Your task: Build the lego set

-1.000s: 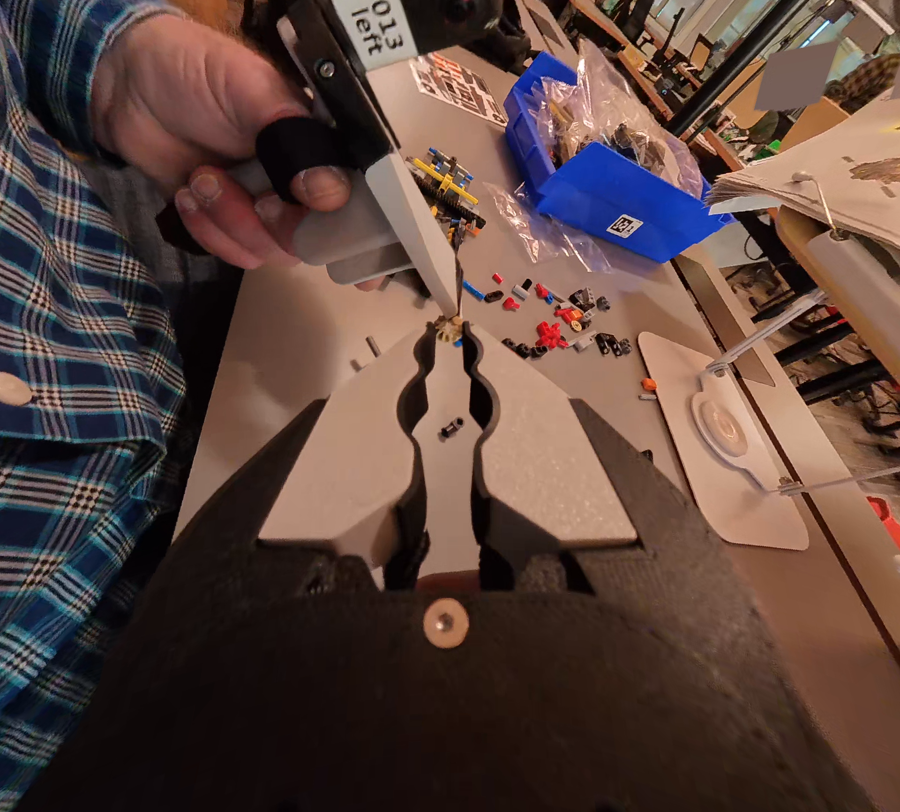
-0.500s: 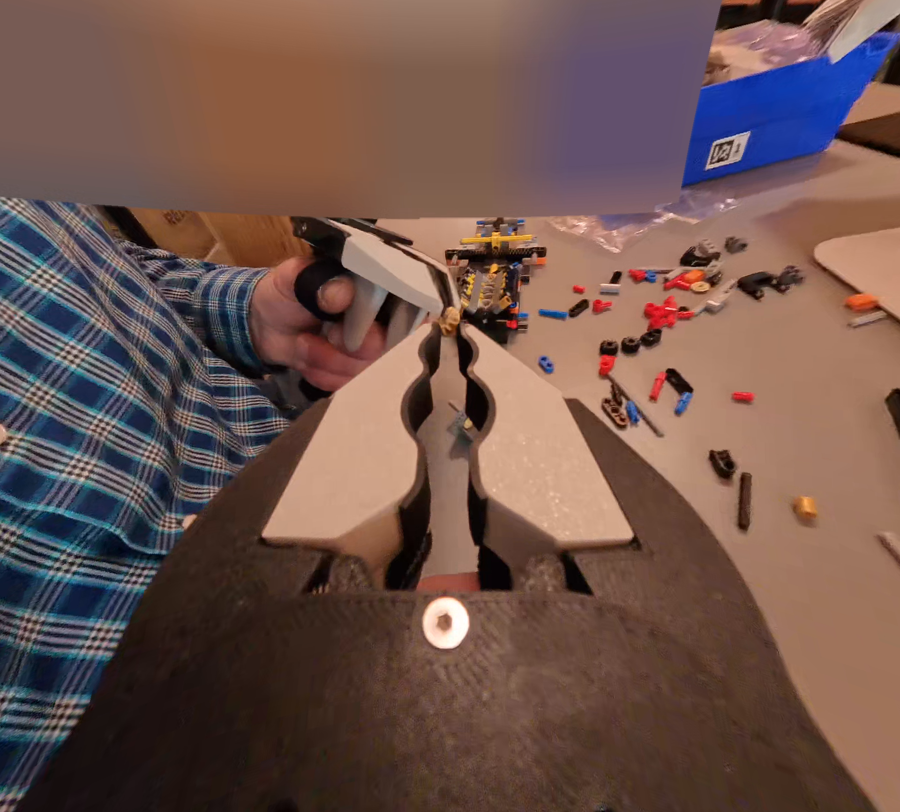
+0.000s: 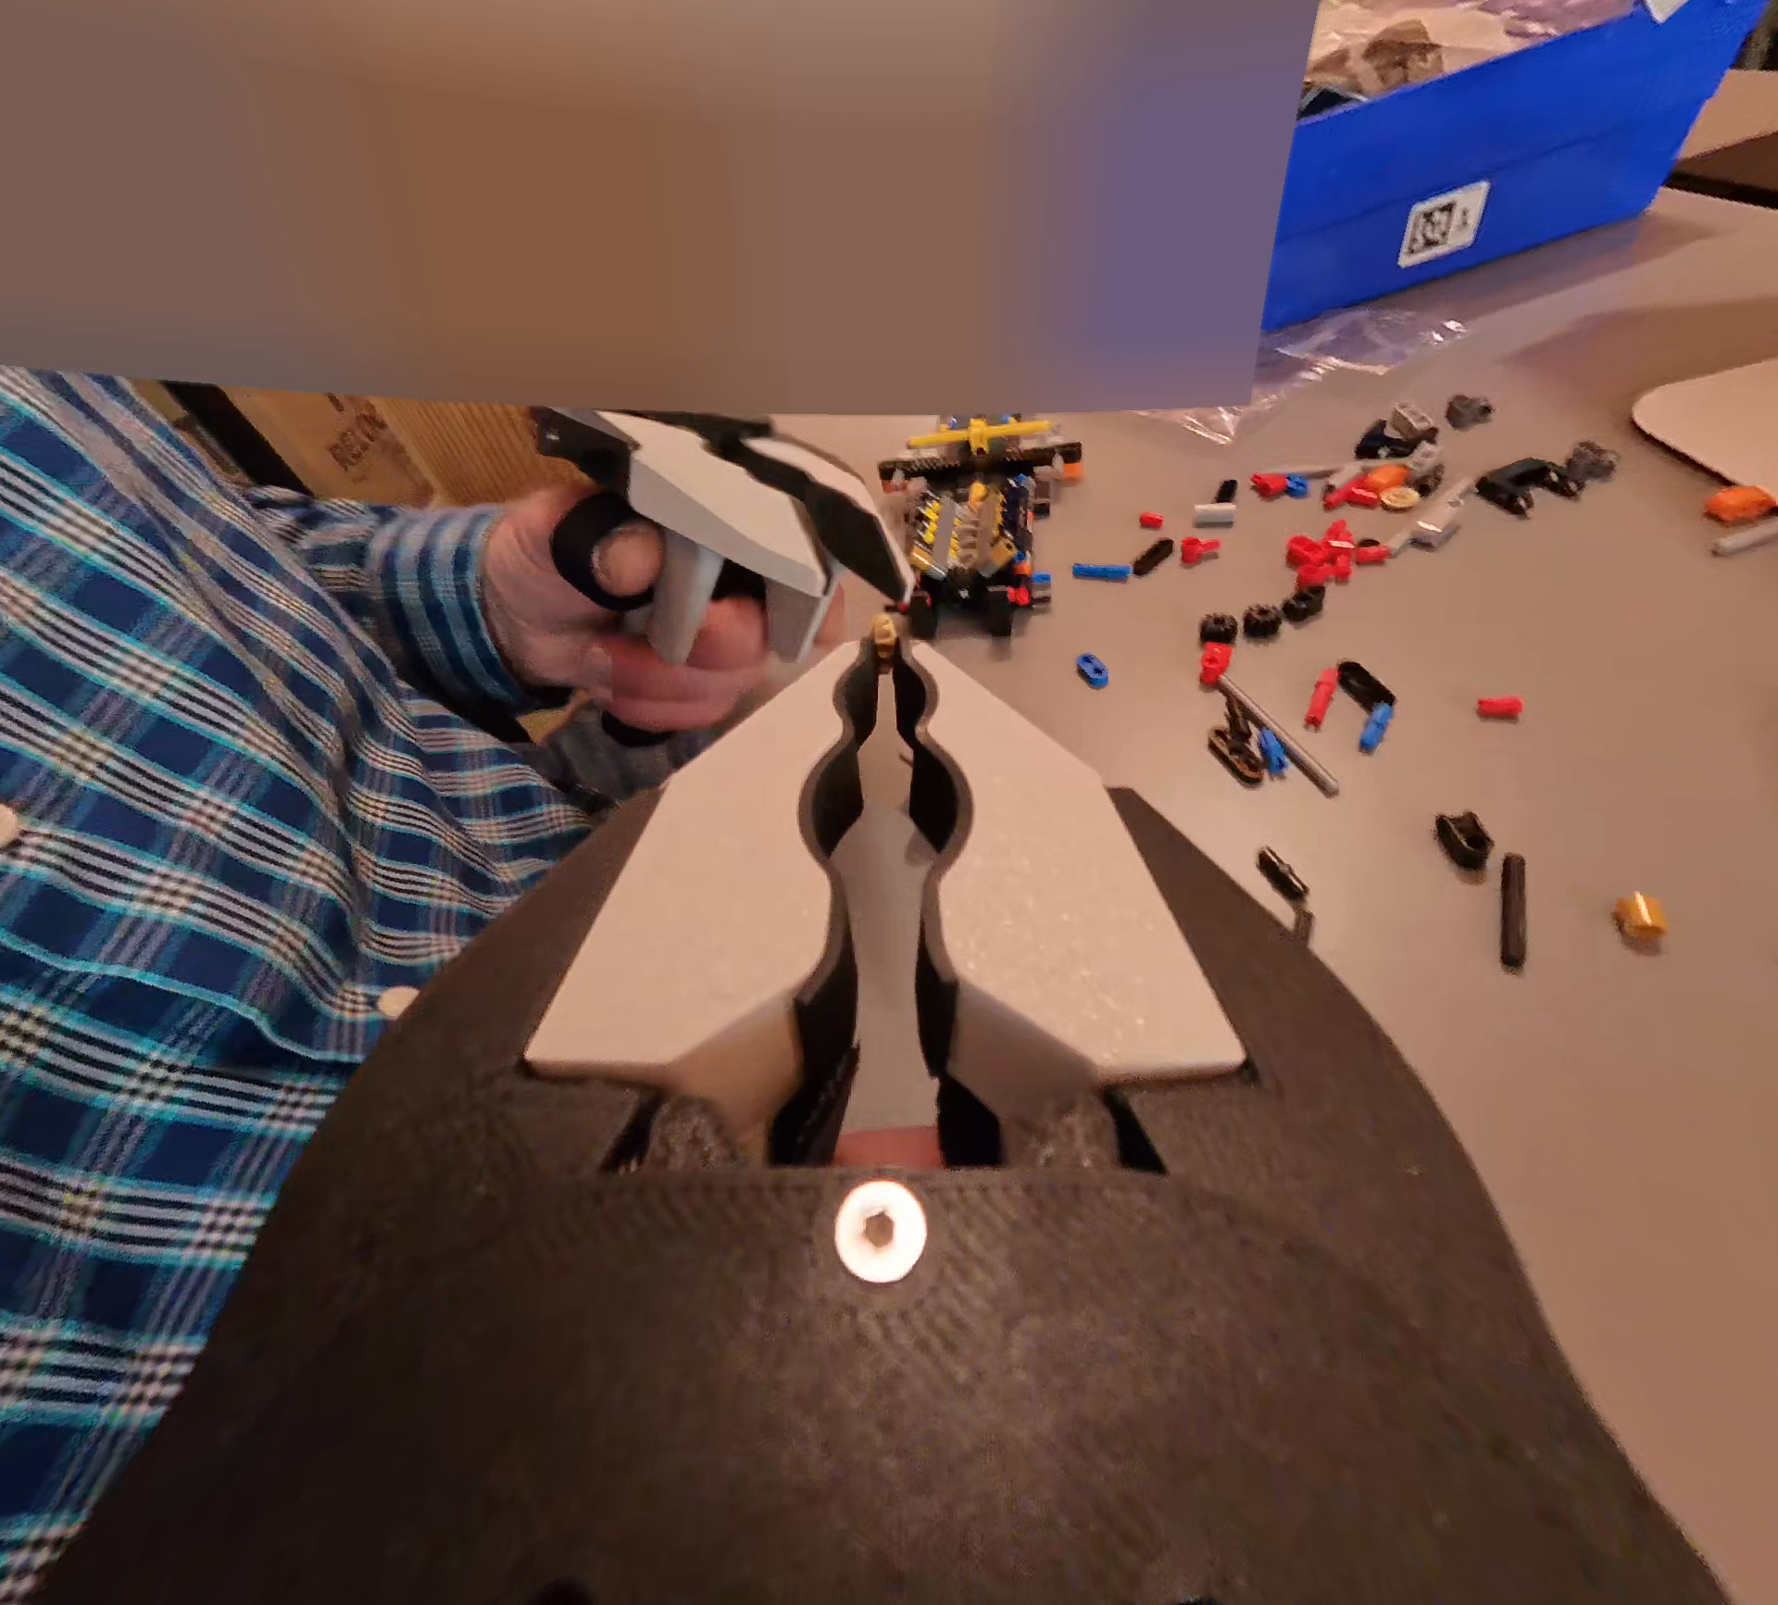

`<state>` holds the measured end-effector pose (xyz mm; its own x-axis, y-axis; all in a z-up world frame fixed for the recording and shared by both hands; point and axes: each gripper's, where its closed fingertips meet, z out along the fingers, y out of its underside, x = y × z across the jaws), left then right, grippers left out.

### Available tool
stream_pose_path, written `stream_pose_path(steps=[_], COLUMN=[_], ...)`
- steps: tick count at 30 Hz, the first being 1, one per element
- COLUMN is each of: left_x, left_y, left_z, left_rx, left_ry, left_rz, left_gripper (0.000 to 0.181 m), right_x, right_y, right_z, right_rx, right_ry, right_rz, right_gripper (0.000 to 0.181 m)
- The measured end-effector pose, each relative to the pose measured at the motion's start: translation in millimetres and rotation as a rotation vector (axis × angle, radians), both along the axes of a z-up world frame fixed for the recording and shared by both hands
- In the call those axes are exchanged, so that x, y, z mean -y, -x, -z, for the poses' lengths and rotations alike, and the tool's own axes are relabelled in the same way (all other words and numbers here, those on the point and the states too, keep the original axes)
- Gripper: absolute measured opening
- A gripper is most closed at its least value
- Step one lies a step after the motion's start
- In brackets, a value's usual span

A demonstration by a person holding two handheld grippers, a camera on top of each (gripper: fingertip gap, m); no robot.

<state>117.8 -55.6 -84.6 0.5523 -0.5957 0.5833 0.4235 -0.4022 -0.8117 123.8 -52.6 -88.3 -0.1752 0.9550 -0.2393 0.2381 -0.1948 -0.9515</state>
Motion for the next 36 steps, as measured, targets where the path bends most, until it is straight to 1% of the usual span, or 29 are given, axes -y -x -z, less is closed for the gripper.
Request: stream_pose_path(steps=[1,3,5,7,10,12,14,19,27,30,34,36], left_x=[0.4,1.0,3.6,3.0,4.4,1.6,1.5,-1.0,-7.1,-11.6,-18.3,-21.1], left_y=[5.2,16.9,22.0,25.8,22.6,22.9,25.4,22.5,12.6,12.9,10.1,7.4], left_z=[5.6,22.4,41.7,59.7,86.9,90.1,101.2,108.9,107.4,107.1,103.8,101.3], left_rx=[-0.071,-0.267,-0.447,-0.575,-0.721,-0.768,-0.833,-0.897,-0.971,-1.092,-1.199,-1.216], left_ry=[0.002,0.013,0.045,0.089,0.170,0.176,0.219,0.239,0.197,0.167,0.112,0.091], left_rz=[-0.026,-0.087,-0.098,-0.104,-0.059,-0.069,-0.054,-0.038,-0.056,-0.061,-0.076,-0.096], left_gripper=[0.019,0.027,0.035,0.040,0.050,0.049,0.047,0.028,0.027,0.026,0.027,0.026], right_x=[-2.8,-7.3,-9.4,-9.3,-10.7,-9.3,-6.6,-5.4,-16.9,-20.4,-19.7,-20.6], right_y=[-1.1,-2.9,-3.2,-1.9,0.7,3.1,5.9,10.7,6.5,1.0,-2.2,-2.1], right_z=[5.2,16.8,29.9,40.8,52.0,56.8,59.8,66.8,73.6,77.1,79.9,80.8], right_rx=[0.021,0.072,0.129,0.173,0.220,0.242,0.254,0.287,0.336,0.361,0.380,0.386], right_ry=[-0.017,-0.052,-0.090,-0.110,-0.143,-0.151,-0.150,-0.146,-0.079,-0.033,0.022,0.035], right_rz=[0.019,0.057,0.084,0.102,0.134,0.141,0.141,0.157,0.227,0.259,0.292,0.317], right_gripper=[0.000,0.001,0.001,0.001,0.001,0.001,0.001,0.001,0.001,0.001,0.001,0.001])
